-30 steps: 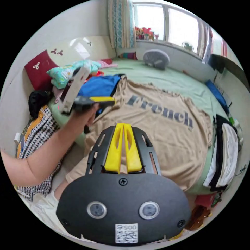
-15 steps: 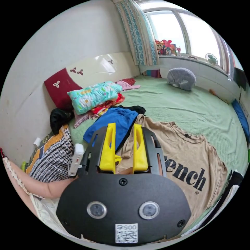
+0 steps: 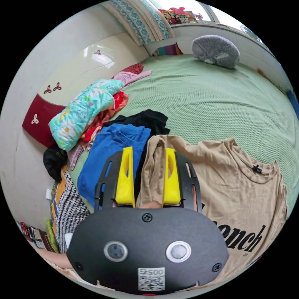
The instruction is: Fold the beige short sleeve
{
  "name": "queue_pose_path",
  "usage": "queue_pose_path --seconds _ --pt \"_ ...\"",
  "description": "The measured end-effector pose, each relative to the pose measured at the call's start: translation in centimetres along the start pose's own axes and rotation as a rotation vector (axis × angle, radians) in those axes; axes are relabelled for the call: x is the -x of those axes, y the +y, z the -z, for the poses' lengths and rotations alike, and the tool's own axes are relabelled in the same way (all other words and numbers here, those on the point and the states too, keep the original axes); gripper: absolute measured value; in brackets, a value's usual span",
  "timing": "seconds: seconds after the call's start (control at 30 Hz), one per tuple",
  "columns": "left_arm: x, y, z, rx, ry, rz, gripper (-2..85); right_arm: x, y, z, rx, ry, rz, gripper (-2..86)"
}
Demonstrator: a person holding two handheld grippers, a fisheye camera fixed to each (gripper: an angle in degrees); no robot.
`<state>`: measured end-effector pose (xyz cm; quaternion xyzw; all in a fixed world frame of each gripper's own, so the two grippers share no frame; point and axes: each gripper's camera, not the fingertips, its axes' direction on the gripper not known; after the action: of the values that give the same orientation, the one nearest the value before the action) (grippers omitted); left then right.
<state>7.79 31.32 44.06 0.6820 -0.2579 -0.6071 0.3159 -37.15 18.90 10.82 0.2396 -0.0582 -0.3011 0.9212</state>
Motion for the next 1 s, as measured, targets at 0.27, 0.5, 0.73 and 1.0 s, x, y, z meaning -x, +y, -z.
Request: queue_pose_path --seconds 0.27,0.5,0.73,1.0 --pt "-0.4 -0.6 -0.3 0.037 -0.068 -0.05 7.1 0.1 -1.2 -0.2 -0.033 0.155 -0.014 -0.9" --pt "-0.9 -0.1 3.6 -0.063 0.025 -0.1 6.4 -0.9 -1.1 3.8 -0.061 0.231 -0.023 -0.7" --pt "-2.5 -0.1 0.0 0.143 0.065 -0.155 7.4 -4.5 -0.2 -0.4 0.097 0.352 -0.141 3.6" --pt "-2.8 0.1 0.1 0.084 -0.02 -0.135 6.7 -1.9 4.2 1.5 -0.009 0.138 0.05 1.7"
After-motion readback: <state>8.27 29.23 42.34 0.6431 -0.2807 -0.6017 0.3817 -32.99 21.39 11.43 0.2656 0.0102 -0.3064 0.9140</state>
